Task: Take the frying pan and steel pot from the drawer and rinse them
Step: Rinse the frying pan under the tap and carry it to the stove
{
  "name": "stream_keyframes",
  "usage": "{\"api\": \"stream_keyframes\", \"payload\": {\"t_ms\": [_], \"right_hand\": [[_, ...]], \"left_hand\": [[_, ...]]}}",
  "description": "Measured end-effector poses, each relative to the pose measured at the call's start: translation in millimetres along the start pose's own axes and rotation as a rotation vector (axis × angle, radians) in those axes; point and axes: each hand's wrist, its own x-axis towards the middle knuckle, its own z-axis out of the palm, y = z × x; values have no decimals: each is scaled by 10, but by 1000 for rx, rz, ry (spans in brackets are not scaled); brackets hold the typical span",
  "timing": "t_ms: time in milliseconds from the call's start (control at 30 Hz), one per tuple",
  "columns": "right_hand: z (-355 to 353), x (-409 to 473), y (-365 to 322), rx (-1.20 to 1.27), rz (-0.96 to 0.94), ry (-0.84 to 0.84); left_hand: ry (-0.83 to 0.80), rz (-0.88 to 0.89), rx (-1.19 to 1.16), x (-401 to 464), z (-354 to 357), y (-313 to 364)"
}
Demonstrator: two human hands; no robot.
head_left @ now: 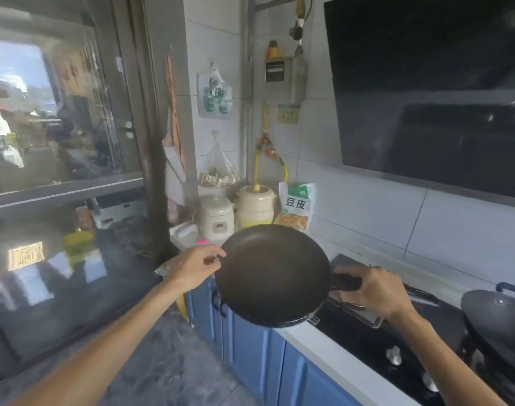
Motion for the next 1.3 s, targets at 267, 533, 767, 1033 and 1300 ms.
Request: {"api": "stream_keyframes", "payload": {"t_ms": [267, 533, 767, 1033, 1300], "right_hand": [[922, 981, 528, 101, 230, -39], [1957, 1383, 573, 54, 521, -147], [2807, 1607, 359, 103, 780, -164], [3107, 1863, 254, 19, 869, -155], [3154, 1927, 220, -30, 919, -155]], "left_hand": [[-161, 91, 46, 1793, 836, -434], [-465, 126, 132, 2934, 1893, -1194], [-608, 232, 150, 3504, 2448, -1924], [-666, 485, 206, 3943, 2709, -2224], [-658, 594, 158, 4000, 2855, -2430]]}}
